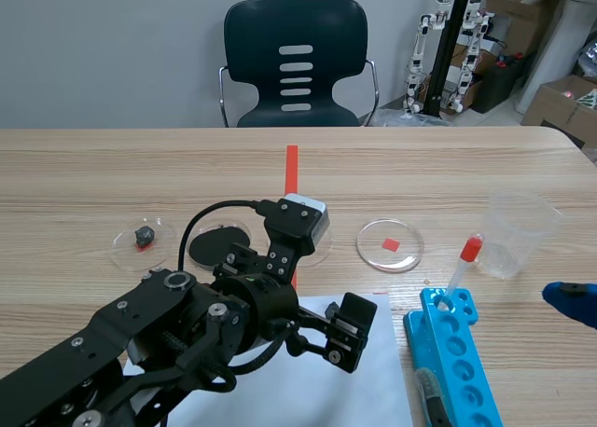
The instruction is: Return to the home posture
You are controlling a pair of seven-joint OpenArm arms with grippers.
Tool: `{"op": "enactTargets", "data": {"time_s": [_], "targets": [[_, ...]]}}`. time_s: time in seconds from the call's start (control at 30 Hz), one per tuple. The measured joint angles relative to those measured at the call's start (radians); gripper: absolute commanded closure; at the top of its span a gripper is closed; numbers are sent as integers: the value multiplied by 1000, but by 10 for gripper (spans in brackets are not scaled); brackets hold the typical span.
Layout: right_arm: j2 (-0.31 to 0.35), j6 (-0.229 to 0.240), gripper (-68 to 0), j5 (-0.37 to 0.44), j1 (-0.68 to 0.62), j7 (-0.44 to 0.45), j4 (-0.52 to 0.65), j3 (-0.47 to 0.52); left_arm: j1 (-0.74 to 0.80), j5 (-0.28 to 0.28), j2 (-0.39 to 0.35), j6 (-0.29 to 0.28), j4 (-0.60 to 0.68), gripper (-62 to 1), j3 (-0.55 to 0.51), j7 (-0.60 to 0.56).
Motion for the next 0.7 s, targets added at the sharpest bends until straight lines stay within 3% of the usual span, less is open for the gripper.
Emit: {"op": "enactTargets", "data": {"time_s": [0.5, 0.7], "targets": [[0, 0, -679, 0, 0, 0, 0, 0, 0, 0, 0, -1, 0, -623, 0, 0], [0, 0, -679, 0, 0, 0, 0, 0, 7, 0, -37, -76, 10, -623, 0, -66]]}}
